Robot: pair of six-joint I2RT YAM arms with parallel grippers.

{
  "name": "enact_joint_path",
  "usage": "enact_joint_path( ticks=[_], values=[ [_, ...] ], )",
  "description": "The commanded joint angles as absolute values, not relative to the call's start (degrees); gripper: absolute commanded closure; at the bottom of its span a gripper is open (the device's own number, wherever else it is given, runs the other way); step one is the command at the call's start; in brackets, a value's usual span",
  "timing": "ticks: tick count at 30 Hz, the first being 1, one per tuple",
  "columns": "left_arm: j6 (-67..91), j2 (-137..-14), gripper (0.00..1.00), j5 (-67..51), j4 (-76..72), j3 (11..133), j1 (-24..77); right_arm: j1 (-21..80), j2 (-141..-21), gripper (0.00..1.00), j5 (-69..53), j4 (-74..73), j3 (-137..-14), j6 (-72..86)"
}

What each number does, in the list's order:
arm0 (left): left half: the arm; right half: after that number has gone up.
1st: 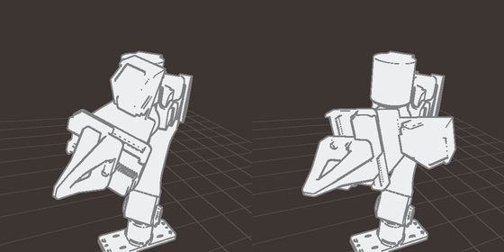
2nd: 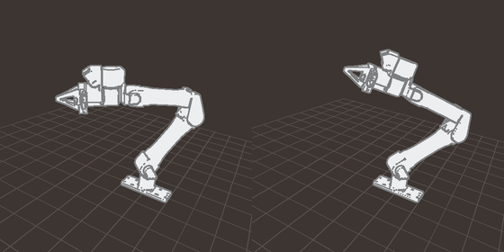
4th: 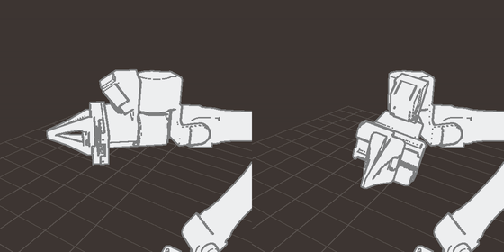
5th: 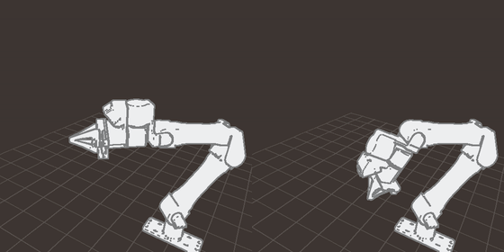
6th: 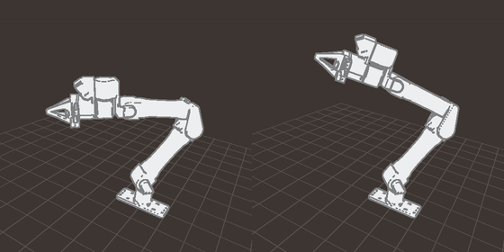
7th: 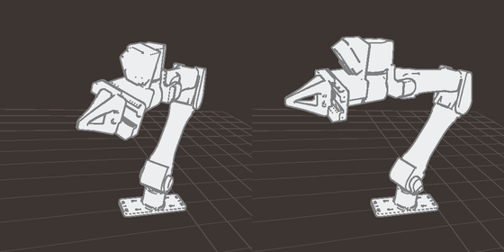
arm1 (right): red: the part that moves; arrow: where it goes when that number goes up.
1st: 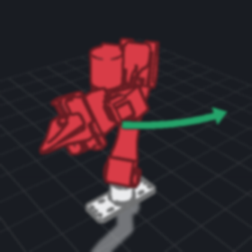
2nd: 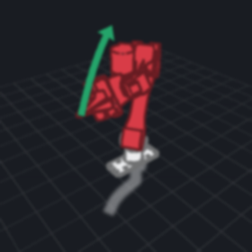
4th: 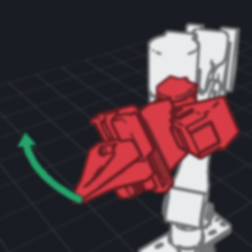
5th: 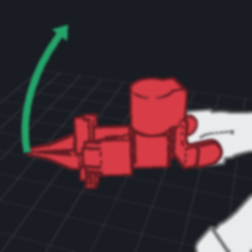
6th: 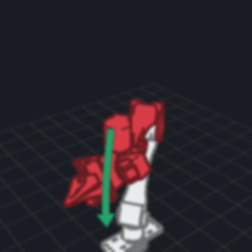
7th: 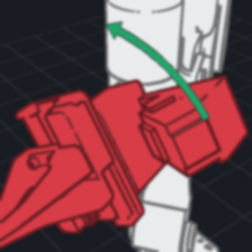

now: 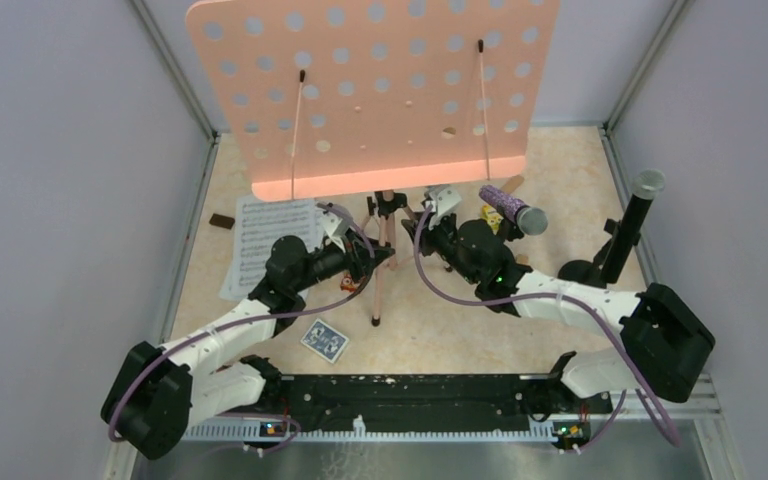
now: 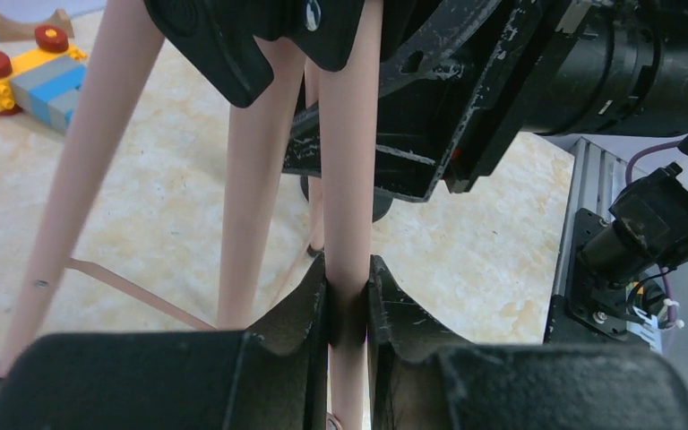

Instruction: Pack up the instrument practice props

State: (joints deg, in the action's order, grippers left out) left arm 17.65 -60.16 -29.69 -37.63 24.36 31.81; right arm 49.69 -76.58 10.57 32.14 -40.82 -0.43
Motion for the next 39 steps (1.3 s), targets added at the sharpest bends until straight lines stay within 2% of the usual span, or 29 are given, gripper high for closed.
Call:
enact_joint_path(
  ticks=[1, 5, 7, 9, 10, 12, 13, 16, 22, 29, 30, 37, 39],
  values=[
    [15.05, -62.1, 1.0, -28.75, -44.01, 29.69, 32.16, 54.12, -71.26, 0.96, 4.87, 44.65, -42.06, 10.14],
    [16.02, -63.04, 1.0, -28.83, -44.53, 30.28, 32.08, 54.39, -70.72, 0.96, 4.77, 43.64, -42.08, 10.17],
    [16.25, -63.17, 0.94, -29.07, -44.21, 30.24, 32.12, 54.38, -69.92, 0.96, 5.68, 43.79, -40.87, 9.58],
    [15.84, -63.0, 0.7, -29.45, -42.16, 30.34, 32.16, 54.39, -68.91, 0.96, 7.57, 44.26, -39.27, 9.18],
    [15.6, -62.75, 0.51, -29.27, -41.03, 30.19, 32.15, 54.39, -68.42, 0.96, 8.55, 44.03, -38.42, 8.93],
    [15.2, -61.77, 0.37, -28.57, -40.29, 28.95, 32.26, 54.4, -67.75, 0.96, 10.34, 43.52, -37.54, 8.88],
    [14.98, -61.17, 0.33, -28.14, -40.63, 27.84, 32.44, 54.45, -67.61, 0.96, 10.86, 43.18, -37.38, 8.88],
    [15.18, -59.93, 0.27, -26.16, -43.36, 23.44, 33.19, 54.41, -67.5, 0.96, 11.06, 41.48, -37.75, 8.73],
    [16.97, -62.01, 0.34, -23.72, -45.36, 19.11, 35.13, 54.4, -67.68, 0.96, 11.4, 38.6, -39.36, 9.87],
    [16.96, -65.44, 0.36, -20.06, -48.02, 17.17, 38.78, 54.42, -67.56, 0.96, 11.67, 36.33, -40.47, 15.3],
    [16.89, -66.12, 0.4, -19.82, -48.43, 17.11, 39.03, 54.48, -67.57, 0.96, 11.02, 35.8, -40.92, 15.85],
    [16.61, -68.74, 0.86, -20.0, -49.08, 16.82, 39.31, 54.73, -65.09, 0.94, 11.14, 31.49, -40.12, 12.58],
    [16.12, -68.61, 0.94, -20.42, -48.58, 16.79, 39.35, 54.76, -63.84, 0.92, 11.33, 30.13, -39.22, 10.25]
  ],
)
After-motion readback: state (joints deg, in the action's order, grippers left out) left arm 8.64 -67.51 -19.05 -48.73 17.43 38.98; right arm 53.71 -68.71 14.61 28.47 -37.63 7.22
